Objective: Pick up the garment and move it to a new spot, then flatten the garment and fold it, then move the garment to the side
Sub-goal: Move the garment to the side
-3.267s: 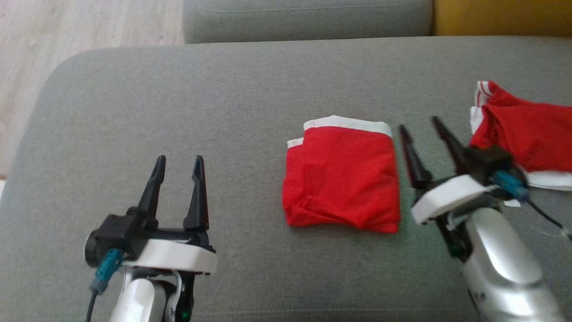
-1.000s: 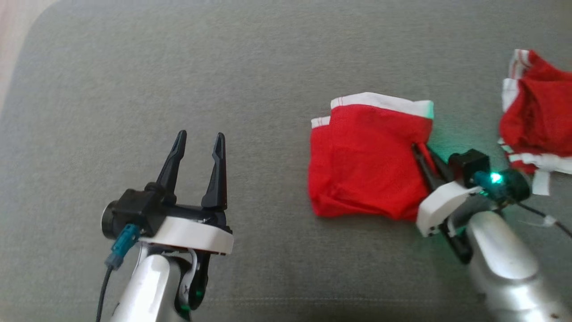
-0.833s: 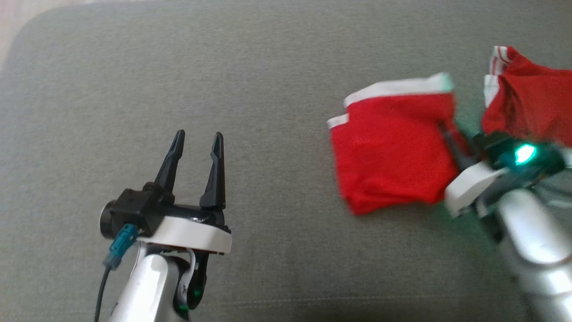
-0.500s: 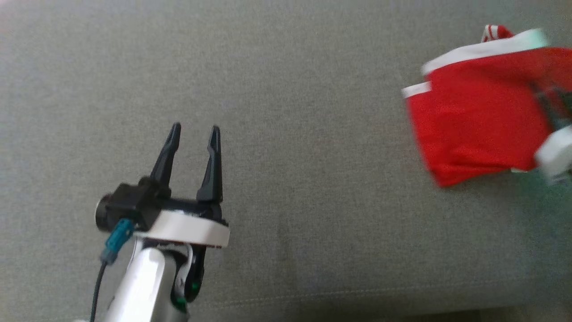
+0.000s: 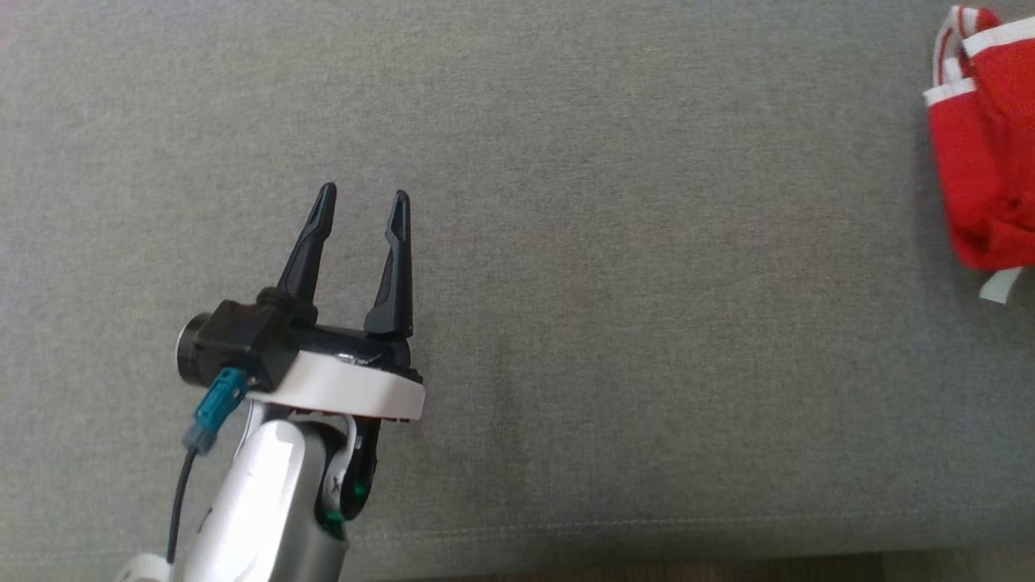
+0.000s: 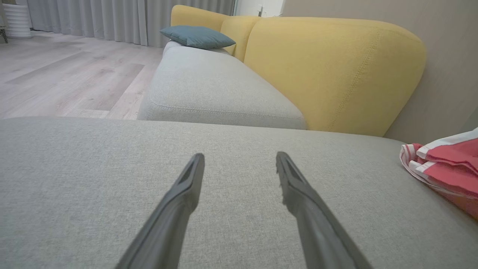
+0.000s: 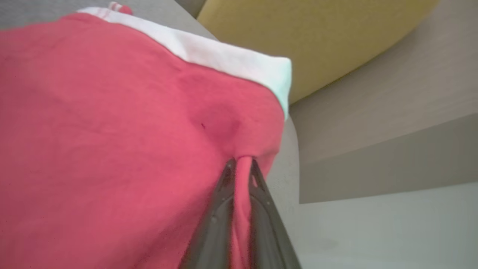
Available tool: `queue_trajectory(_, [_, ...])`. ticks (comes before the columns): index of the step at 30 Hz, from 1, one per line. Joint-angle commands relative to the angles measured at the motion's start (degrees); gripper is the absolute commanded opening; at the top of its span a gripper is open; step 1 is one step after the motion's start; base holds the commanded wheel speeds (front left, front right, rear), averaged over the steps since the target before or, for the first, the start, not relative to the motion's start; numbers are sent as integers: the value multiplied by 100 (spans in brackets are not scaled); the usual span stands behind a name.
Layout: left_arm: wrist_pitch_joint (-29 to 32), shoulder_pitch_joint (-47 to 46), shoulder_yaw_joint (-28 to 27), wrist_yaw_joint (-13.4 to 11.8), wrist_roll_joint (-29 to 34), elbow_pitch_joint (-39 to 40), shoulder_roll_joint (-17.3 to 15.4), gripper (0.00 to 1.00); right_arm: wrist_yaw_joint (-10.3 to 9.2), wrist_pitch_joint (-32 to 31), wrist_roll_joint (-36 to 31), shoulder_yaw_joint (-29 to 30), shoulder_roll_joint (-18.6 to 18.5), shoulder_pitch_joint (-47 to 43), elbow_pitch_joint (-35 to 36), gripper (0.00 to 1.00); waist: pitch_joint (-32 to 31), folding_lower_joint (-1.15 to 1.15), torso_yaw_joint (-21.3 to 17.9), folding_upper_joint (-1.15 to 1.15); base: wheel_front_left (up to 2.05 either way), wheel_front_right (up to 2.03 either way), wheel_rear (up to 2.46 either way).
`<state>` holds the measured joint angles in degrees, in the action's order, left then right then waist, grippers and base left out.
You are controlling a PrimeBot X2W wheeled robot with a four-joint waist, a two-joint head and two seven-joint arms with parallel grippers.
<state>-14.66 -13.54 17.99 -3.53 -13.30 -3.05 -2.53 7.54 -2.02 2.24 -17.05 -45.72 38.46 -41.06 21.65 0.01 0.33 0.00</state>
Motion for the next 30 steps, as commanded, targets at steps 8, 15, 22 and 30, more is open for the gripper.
queue_trajectory(8, [-34, -218, -71, -29, -93, 213, -34, 100, -5, -42, -622, 814, -103, -249, 212, 0, 72, -1, 122, 0, 0, 0, 0])
queue_trajectory(15, [-34, -185, -90, -35, -87, 210, -34, 100, -5, -87, -858, 1227, 53, -510, 387, 0, 58, -1, 111, 0, 0, 0, 0])
queue_trajectory(22, [-34, -189, -125, -13, -76, 181, -34, 100, -5, -139, -951, 1618, 339, -583, 616, 100, -8, -1, 65, 0, 0, 0, 0])
queue_trajectory(30, [-34, -99, -184, 22, -70, 139, -34, 100, -5, -70, -1107, 1898, 882, -479, 1134, 100, -278, -1, 19, 0, 0, 0, 0])
